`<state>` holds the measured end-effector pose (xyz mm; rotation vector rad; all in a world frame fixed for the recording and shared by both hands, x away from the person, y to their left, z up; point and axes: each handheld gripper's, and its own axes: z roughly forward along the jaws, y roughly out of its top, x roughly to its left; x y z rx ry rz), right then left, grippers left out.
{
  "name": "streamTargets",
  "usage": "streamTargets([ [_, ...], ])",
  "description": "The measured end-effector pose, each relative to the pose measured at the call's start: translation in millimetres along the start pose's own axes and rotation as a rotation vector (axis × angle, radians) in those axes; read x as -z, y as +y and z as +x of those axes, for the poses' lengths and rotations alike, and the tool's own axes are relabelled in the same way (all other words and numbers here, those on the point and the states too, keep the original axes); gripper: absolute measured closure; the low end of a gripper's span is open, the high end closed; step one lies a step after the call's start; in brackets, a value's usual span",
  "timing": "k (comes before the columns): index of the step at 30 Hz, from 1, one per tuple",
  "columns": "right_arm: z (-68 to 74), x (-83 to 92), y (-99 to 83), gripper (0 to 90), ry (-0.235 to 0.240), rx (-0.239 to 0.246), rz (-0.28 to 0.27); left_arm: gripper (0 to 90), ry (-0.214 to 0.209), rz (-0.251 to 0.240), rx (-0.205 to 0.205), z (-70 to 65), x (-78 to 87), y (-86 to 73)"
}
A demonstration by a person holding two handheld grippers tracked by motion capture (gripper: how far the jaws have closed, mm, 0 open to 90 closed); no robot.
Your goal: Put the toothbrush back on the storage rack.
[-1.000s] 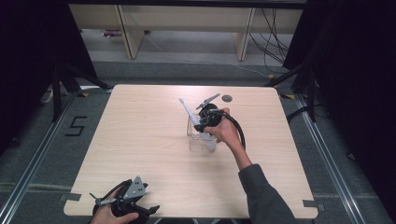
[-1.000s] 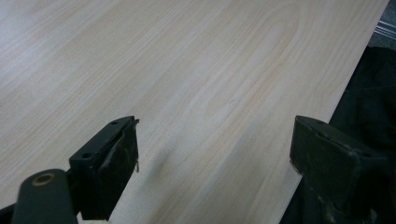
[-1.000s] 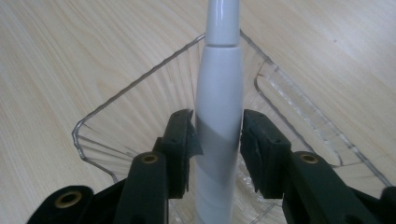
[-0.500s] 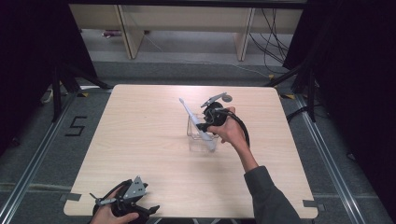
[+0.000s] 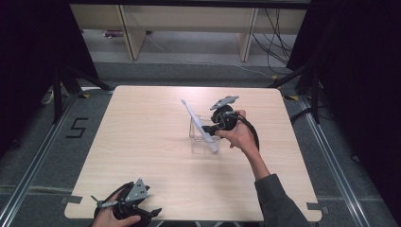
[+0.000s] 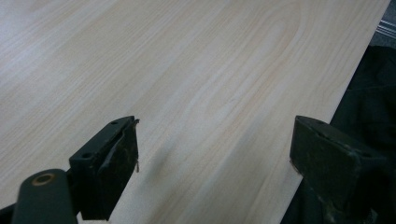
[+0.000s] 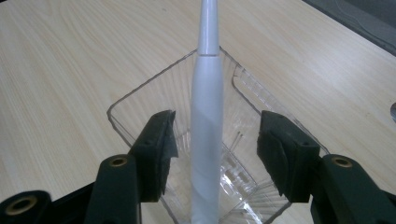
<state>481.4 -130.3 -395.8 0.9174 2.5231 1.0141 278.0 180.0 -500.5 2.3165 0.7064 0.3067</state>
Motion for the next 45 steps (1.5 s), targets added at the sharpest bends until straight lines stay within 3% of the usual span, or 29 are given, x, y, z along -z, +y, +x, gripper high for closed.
streamTargets([
  [4, 0.2, 4.8, -2.8, 45.1, 0.001, -0.013, -0.017, 14.8, 0.003, 0.000, 0.003, -0.5, 0.0, 0.0],
  [5, -0.4, 3.6, -3.7, 44.9, -0.008, -0.002, -0.045, 14.8, 0.005, 0.004, 0.002, -0.6, 0.4, 0.2],
  [8, 0.7, 6.6, -5.6, 44.3, -0.004, -0.019, -0.045, 14.8, 0.000, -0.002, 0.003, -0.2, -0.3, -0.2],
  [9, -0.6, 5.8, -6.3, 44.2, -0.008, 0.001, -0.062, 14.8, 0.000, -0.002, 0.003, -0.2, -0.3, -0.2],
  [12, 0.5, 9.0, -6.4, 43.8, -0.001, -0.022, -0.037, 14.8, -0.002, 0.000, 0.002, -0.2, -0.3, -0.3],
  [17, -2.9, 10.5, -9.6, 43.1, 0.001, 0.002, -0.048, 14.8, -0.001, -0.003, 0.003, -0.7, 0.6, 0.1],
  [21, -3.2, 14.0, -13.6, 42.8, -0.002, -0.033, -0.054, 14.8, -0.006, -0.006, 0.012, -1.6, 1.0, 0.1],
  [22, -4.4, 16.9, -14.1, 42.7, -0.005, -0.025, -0.043, 14.8, -0.006, -0.006, -0.011, -0.8, 2.1, 0.8],
  [26, -4.2, 24.2, -16.3, 41.9, -0.014, -0.030, -0.083, 14.8, -0.003, -0.012, -0.009, -1.4, 2.7, 0.8],
  [30, -4.2, 30.4, -18.4, 40.9, -0.011, -0.056, -0.082, 14.8, -0.003, -0.010, -0.009, -1.8, 2.4, 0.9],
  [32, -5.4, 31.5, -20.6, 40.7, -0.014, -0.035, -0.089, 14.8, -0.003, -0.010, -0.010, -1.8, 2.5, 1.0],
  [37, -5.9, 38.1, -24.3, 39.2, -0.021, -0.045, -0.077, 14.8, -0.004, -0.012, -0.010, -1.8, 2.7, 0.9],
  [39, -6.9, 40.9, -26.3, 38.5, -0.020, -0.045, -0.096, 14.8, -0.004, -0.011, -0.009, -1.7, 2.7, 0.7],
  [42, -8.3, 45.6, -27.6, 37.9, -0.019, -0.045, -0.072, 14.8, -0.004, -0.011, -0.007, -1.7, 2.6, 0.6],
  [43, -8.4, 45.4, -28.7, 37.7, -0.020, -0.051, -0.099, 14.8, -0.005, -0.012, -0.008, -1.6, 2.6, 0.7],
  [45, -10.9, 50.6, -31.0, 36.8, -0.019, -0.037, -0.099, 14.8, -0.005, -0.012, -0.008, -1.7, 2.6, 0.7],
])
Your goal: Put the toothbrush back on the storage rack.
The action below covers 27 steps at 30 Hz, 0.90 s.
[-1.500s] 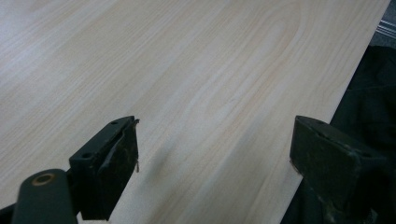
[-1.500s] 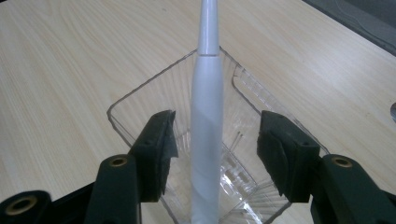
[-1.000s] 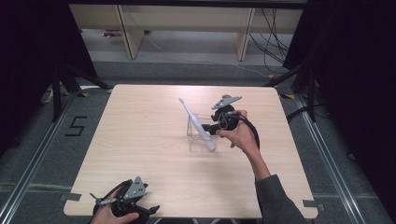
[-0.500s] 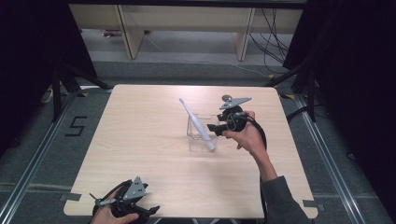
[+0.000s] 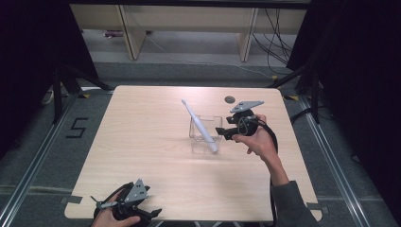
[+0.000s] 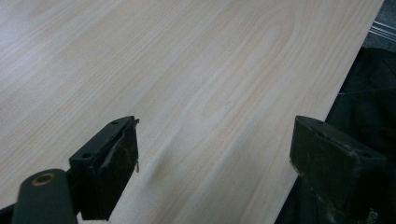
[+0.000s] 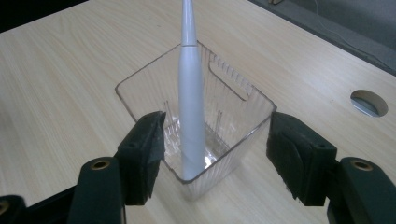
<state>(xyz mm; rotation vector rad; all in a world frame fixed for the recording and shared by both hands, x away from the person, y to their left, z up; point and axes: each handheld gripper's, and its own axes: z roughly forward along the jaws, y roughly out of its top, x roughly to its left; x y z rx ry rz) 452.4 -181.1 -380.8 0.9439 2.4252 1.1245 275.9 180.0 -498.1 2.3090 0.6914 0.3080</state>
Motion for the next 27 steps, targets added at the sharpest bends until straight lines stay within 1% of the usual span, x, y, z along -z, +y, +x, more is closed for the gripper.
streamTargets([
  [2, -0.8, 3.0, -1.9, 35.3, 0.002, 0.002, -0.009, 14.8, 0.000, 0.002, 0.000, 0.1, -0.3, -0.1],
  [3, -2.4, 7.3, -4.2, 34.6, -0.003, 0.003, -0.020, 14.8, -0.004, 0.004, 0.000, 0.3, -0.7, -0.2],
  [4, -2.4, 7.3, -4.2, 34.6, -0.003, 0.003, -0.020, 14.8, -0.004, 0.004, 0.000, 0.3, -0.7, -0.2],
  [5, -1.8, 9.4, -5.9, 33.6, -0.005, -0.012, -0.018, 14.8, -0.007, 0.012, -0.001, 0.7, -0.6, 0.1],
  [6, -2.3, 11.4, -7.6, 33.1, -0.005, -0.015, -0.017, 14.8, -0.007, 0.011, 0.000, 0.8, -0.8, 0.1],
  [7, -3.9, 15.1, -11.6, 33.1, 0.010, -0.027, -0.018, 14.8, -0.005, 0.012, 0.000, 0.8, -0.9, 0.1],
  [8, -3.9, 15.1, -11.6, 33.1, 0.010, -0.027, -0.018, 14.8, -0.005, 0.012, 0.000, 0.8, -0.9, 0.1],
  [9, -4.9, 16.3, -13.9, 33.0, 0.000, -0.030, -0.031, 14.8, -0.005, 0.011, 0.000, 0.8, -0.8, 0.0],
  [10, -6.7, 20.0, -18.6, 32.7, -0.002, -0.047, -0.027, 14.8, -0.005, 0.011, -0.001, 0.9, -0.8, 0.0],
  [12, -8.1, 21.5, -21.1, 32.6, -0.005, -0.045, -0.028, 14.8, -0.003, 0.012, 0.001, 1.1, -1.0, 0.0],
  [13, -9.7, 24.0, -25.7, 32.3, -0.004, -0.051, -0.017, 14.8, -0.003, 0.011, -0.001, 0.5, -1.0, 0.1],
  [14, -9.7, 24.0, -25.7, 32.3, -0.004, -0.051, -0.017, 14.8, -0.003, 0.011, -0.001, 0.5, -1.0, 0.1],
  [15, -9.9, 24.7, -30.0, 31.4, -0.015, -0.062, -0.021, 14.8, -0.003, 0.007, -0.001, 0.5, -1.1, 0.1],
  [16, -9.9, 24.7, -30.0, 31.4, -0.015, -0.062, -0.021, 14.8, -0.003, 0.007, -0.001, 0.5, -1.1, 0.1],
  [17, -10.1, 26.0, -33.2, 30.8, -0.015, -0.065, -0.004, 14.8, -0.002, 0.010, 0.000, 0.6, -1.1, 0.1],
  [20, -9.3, 25.9, -36.3, 30.5, -0.018, -0.068, -0.002, 14.8, 0.002, 0.007, 0.000, 0.1, -1.1, -0.2],
  [21, -9.5, 26.1, -37.8, 30.2, -0.024, -0.052, -0.003, 14.8, 0.002, 0.005, 0.008, -0.3, -1.3, -0.3],
  [22, -8.6, 26.5, -39.2, 29.8, -0.021, -0.063, 0.003, 14.8, 0.003, 0.004, 0.018, -0.9, -1.4, -0.5],
  [24, -8.0, 26.7, -41.8, 29.4, -0.026, -0.064, 0.006, 14.8, 0.004, 0.004, 0.018, -0.8, -1.6, -0.6],
  [25, -7.7, 26.9, -44.3, 28.8, -0.030, -0.067, -0.005, 14.8, 0.004, -0.004, 0.020, -1.1, -2.1, -0.9],
  [27, -7.8, 28.7, -46.3, 28.6, -0.023, -0.057, 0.000, 14.8, 0.005, -0.004, 0.021, -1.4, -2.1, -0.9],
])
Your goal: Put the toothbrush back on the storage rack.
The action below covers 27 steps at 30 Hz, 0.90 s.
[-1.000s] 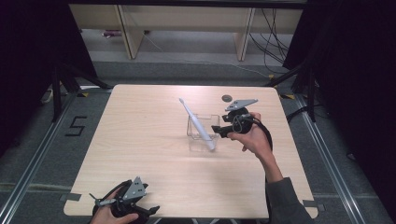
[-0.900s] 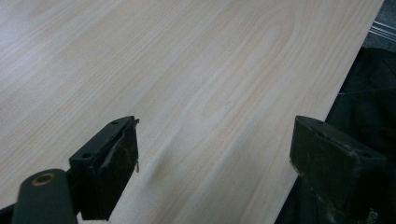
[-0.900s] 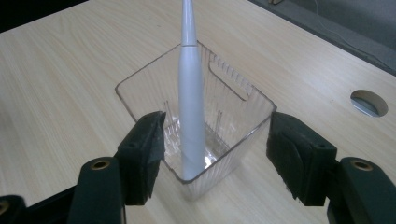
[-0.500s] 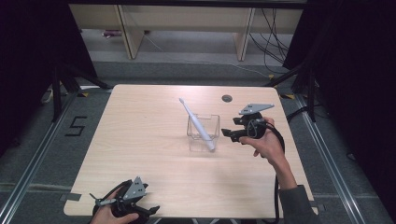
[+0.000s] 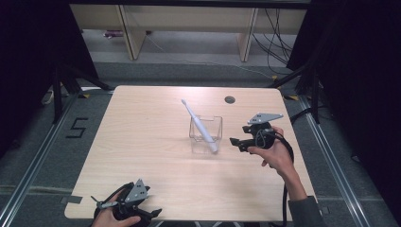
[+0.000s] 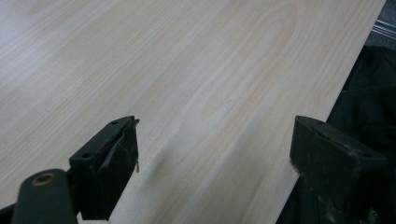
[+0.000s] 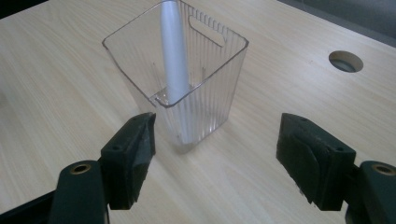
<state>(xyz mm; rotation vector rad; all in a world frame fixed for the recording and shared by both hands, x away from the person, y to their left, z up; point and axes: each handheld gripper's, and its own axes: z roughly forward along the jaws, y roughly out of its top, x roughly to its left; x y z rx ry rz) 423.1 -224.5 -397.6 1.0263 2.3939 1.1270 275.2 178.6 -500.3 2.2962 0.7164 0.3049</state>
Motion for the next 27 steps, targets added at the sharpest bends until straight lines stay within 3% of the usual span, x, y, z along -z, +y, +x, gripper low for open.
streamTargets([
  [5, 4.8, 1.9, -5.5, 28.2, -0.002, -0.017, 0.000, 14.8, -0.004, 0.003, 0.000, 0.0, -0.4, -0.2],
  [6, 4.5, 1.6, -7.8, 28.2, -0.003, 0.009, -0.001, 14.8, -0.004, 0.003, 0.001, 0.1, -0.5, -0.2],
  [7, 6.3, 1.6, -9.4, 28.1, 0.000, -0.019, 0.004, 14.8, -0.004, 0.003, 0.000, 0.2, -0.5, -0.3],
  [10, 5.6, 1.1, -12.1, 28.0, -0.007, 0.006, 0.006, 14.8, -0.001, 0.010, -0.002, 0.5, 0.4, 0.0],
  [12, 8.1, 1.1, -17.5, 27.5, -0.014, -0.022, 0.011, 14.8, -0.001, 0.008, -0.001, 0.6, 0.7, 0.1],
  [13, 6.8, 1.9, -19.0, 27.4, -0.019, 0.004, 0.010, 14.8, -0.001, 0.008, -0.001, 0.6, 0.7, 0.1],
  [17, 8.7, 5.3, -22.9, 27.0, -0.015, -0.017, 0.016, 14.8, -0.003, 0.003, 0.001, 0.2, -0.3, -0.2],
  [18, 7.3, 6.2, -23.7, 26.5, -0.021, 0.009, 0.004, 14.8, -0.001, 0.010, -0.002, 0.3, 0.0, 0.1],
  [19, 9.5, 8.0, -25.0, 26.1, -0.028, -0.013, -0.002, 14.8, -0.001, 0.010, -0.001, 0.3, 0.0, 0.2],
  [25, 12.3, 9.9, -31.7, 23.8, -0.030, -0.007, -0.017, 14.8, 0.000, 0.010, -0.006, 0.8, 0.5, 0.2],
  [26, 15.4, 10.3, -34.5, 23.6, -0.021, -0.041, 0.000, 14.8, 0.001, 0.011, -0.008, 0.9, 0.6, 0.2],
  [27, 15.1, 9.8, -35.8, 23.3, -0.020, -0.041, -0.007, 14.8, 0.001, 0.011, -0.008, 0.9, 0.6, 0.2],
])
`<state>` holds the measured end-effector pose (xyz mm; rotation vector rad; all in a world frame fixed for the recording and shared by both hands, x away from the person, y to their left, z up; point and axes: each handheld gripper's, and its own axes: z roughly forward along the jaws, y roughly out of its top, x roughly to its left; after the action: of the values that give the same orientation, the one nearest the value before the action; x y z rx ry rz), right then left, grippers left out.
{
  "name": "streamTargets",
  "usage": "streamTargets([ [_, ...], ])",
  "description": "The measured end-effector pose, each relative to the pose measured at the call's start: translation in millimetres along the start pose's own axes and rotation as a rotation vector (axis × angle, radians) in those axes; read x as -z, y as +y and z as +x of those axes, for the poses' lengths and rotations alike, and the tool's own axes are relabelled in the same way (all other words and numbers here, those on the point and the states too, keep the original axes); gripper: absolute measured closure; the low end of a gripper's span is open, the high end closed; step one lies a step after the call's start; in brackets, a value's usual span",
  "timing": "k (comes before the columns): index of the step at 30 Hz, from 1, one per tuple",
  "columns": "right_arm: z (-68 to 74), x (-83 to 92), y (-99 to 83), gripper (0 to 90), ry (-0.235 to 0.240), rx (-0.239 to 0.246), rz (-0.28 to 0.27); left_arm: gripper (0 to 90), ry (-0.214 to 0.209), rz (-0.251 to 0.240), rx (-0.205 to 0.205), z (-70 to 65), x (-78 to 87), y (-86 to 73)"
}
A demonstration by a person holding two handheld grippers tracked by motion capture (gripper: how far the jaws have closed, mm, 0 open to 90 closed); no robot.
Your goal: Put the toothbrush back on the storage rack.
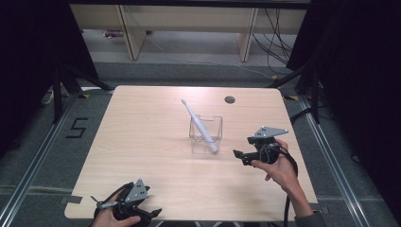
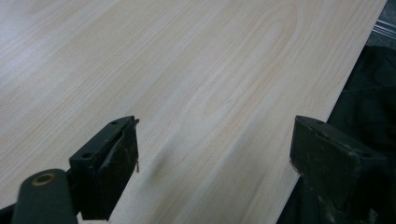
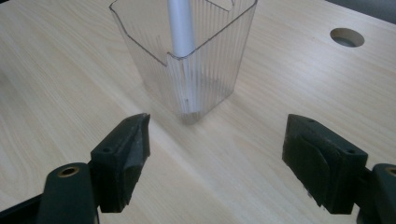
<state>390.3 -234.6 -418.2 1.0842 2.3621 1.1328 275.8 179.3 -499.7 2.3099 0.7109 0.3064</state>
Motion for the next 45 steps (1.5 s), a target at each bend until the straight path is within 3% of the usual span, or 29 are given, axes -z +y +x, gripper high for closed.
streamTargets([
  [1, -1.7, -1.0, -1.7, 23.0, -0.010, 0.020, -0.020, 14.8, -0.001, 0.000, -0.010, 0.7, 0.0, 0.3],
  [6, -1.6, -1.5, -6.6, 22.5, -0.005, 0.019, -0.010, 14.8, -0.001, 0.002, -0.014, 0.4, -0.2, 0.3],
  [7, -0.5, -3.4, -10.8, 22.5, -0.001, -0.013, 0.002, 14.8, -0.003, -0.009, 0.005, -0.5, -0.1, 0.0],
  [12, -0.1, -5.6, -17.8, 22.5, 0.000, -0.024, 0.016, 14.8, 0.001, -0.001, 0.004, -0.3, -0.1, 0.0],
  [13, -2.5, -5.7, -18.7, 22.5, -0.011, 0.013, 0.007, 14.8, -0.001, -0.002, 0.005, -0.5, -0.3, 0.0],
  [14, -2.5, -5.7, -18.7, 22.5, -0.011, 0.013, 0.007, 14.8, -0.001, -0.002, 0.005, -0.5, -0.3, 0.0],
  [16, 1.3, -4.2, -21.6, 22.5, 0.004, -0.027, 0.020, 14.8, -0.001, -0.010, 0.007, -0.6, -0.7, -0.2],
  [18, 0.3, -5.1, -22.6, 22.6, 0.001, -0.005, 0.008, 14.8, 0.000, -0.010, 0.009, -0.5, -0.8, -0.3],
  [19, 3.1, -4.2, -23.9, 22.6, 0.003, -0.035, 0.025, 14.8, 0.001, -0.008, 0.011, -0.4, -0.8, -0.3],
  [20, 1.1, -5.8, -25.3, 22.6, -0.007, 0.007, 0.007, 14.8, 0.002, -0.002, 0.009, -0.5, -0.6, -0.2],
  [21, 4.1, -5.8, -27.9, 22.6, 0.004, -0.030, 0.031, 14.8, 0.000, -0.001, 0.001, -0.3, -0.4, 0.0],
  [24, 2.2, -6.2, -30.2, 22.6, -0.001, -0.012, 0.031, 14.8, 0.000, -0.002, -0.009, 0.5, -0.1, 0.2],
  [25, 3.2, -6.3, -32.6, 22.6, -0.004, -0.033, 0.033, 14.8, 0.000, 0.000, -0.010, 0.7, 0.0, 0.1],
  [34, 2.6, -4.6, -40.5, 22.2, -0.011, -0.033, 0.023, 14.8, 0.001, 0.000, -0.010, 0.7, 0.1, 0.2],
  [36, 4.0, -4.1, -42.6, 22.1, -0.005, -0.052, 0.028, 14.8, 0.002, -0.002, -0.008, 0.5, 0.0, 0.2],
  [40, 4.2, -4.3, -47.7, 22.1, -0.003, -0.030, 0.017, 14.8, 0.002, 0.000, -0.010, 0.9, 0.2, 0.2],
  [45, 9.0, -3.1, -52.2, 22.1, -0.001, -0.057, 0.025, 14.8, 0.002, 0.002, -0.010, 0.8, 0.0, 0.1],
])
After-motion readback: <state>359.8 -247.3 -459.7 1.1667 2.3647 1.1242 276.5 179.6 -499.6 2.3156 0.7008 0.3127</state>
